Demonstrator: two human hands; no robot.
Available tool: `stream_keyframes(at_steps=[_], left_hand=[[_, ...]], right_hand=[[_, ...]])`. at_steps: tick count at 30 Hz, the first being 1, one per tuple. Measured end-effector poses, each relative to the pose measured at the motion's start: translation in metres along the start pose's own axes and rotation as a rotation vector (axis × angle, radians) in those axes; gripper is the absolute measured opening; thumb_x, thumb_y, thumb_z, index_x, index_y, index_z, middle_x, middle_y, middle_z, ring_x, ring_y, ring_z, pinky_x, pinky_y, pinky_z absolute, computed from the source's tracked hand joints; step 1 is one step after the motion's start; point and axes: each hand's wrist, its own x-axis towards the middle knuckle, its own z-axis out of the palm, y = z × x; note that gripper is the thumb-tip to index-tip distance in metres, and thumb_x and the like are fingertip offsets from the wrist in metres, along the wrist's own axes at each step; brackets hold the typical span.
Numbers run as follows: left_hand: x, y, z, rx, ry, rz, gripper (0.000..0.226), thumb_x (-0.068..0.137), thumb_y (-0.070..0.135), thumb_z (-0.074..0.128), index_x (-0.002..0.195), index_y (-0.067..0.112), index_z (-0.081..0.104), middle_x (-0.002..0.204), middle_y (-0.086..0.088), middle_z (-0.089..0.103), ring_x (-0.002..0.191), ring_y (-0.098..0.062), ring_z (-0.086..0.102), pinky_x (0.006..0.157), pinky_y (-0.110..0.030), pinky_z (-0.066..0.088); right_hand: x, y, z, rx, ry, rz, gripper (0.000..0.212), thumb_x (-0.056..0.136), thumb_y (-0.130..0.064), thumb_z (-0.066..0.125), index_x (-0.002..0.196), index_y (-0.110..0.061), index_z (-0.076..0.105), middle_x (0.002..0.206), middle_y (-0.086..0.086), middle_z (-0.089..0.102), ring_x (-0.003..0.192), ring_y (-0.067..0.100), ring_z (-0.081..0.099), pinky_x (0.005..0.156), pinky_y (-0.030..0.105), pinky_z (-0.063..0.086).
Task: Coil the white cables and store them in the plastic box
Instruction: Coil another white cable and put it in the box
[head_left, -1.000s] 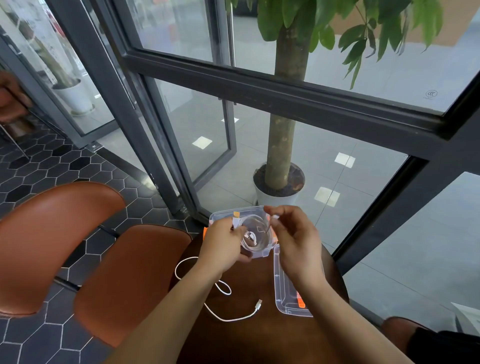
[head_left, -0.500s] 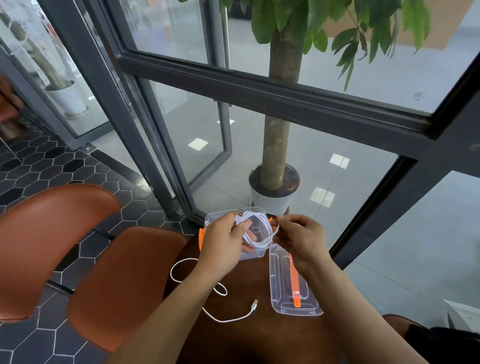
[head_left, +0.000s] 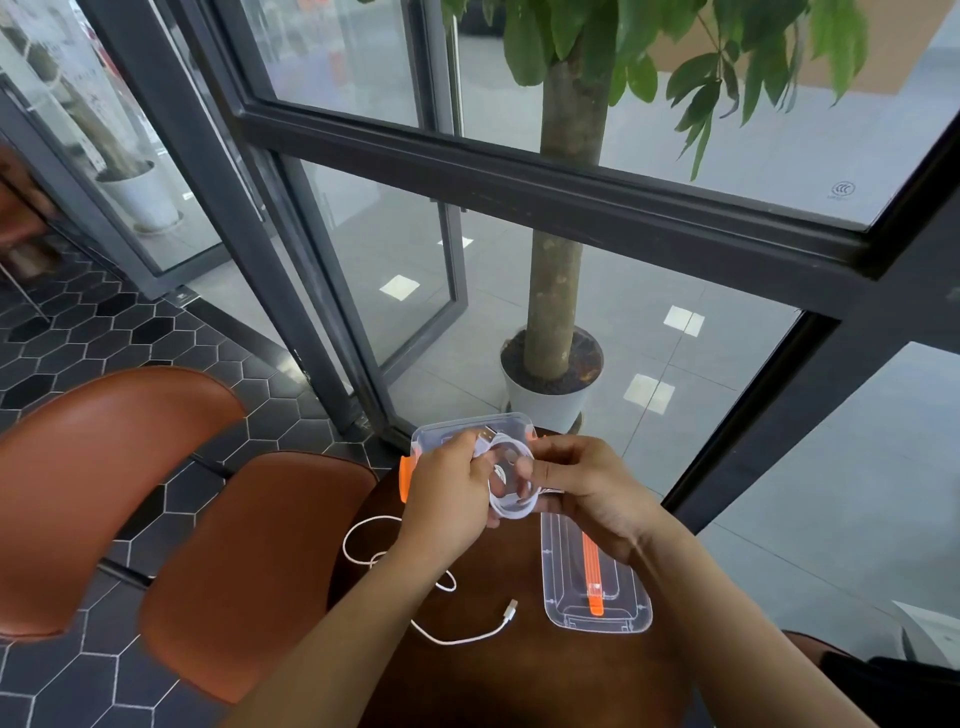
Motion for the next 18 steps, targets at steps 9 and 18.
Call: stream_keyframes(at_steps=[9, 18], left_hand=[[-0.003, 0.004, 0.004, 0.09, 0.053, 0.142, 0.046, 0.105, 0.026, 0.046, 0.15, 0.029, 0.039, 0.126, 0.0, 0.066, 0.098, -0.004, 0.056, 0.071, -0.009, 0.038], [-0.013, -0.019, 0.014, 0.008, 0.275, 0.406, 0.034, 0.101, 0.032, 0.044, 0.122, 0.017, 0.066, 0.104, -0.001, 0.073, 0.09, -0.008, 0.064, 0.079, -0.007, 0.045]], right_hand=[[0.007, 0.023, 0.013, 0.444, 0.164, 0.088, 0.022, 0.085, -0.013, 0.068, 0.101, 0.001, 0.069, 0.08, 0.01, 0.065, 0.069, 0.017, 0.061, 0.07, 0.028, 0.052], [0.011, 0.021, 0.018, 0.385, 0.329, 0.021, 0.013, 0.092, -0.011, 0.067, 0.088, -0.001, 0.073, 0.08, 0.013, 0.066, 0.072, 0.019, 0.062, 0.061, 0.023, 0.053]])
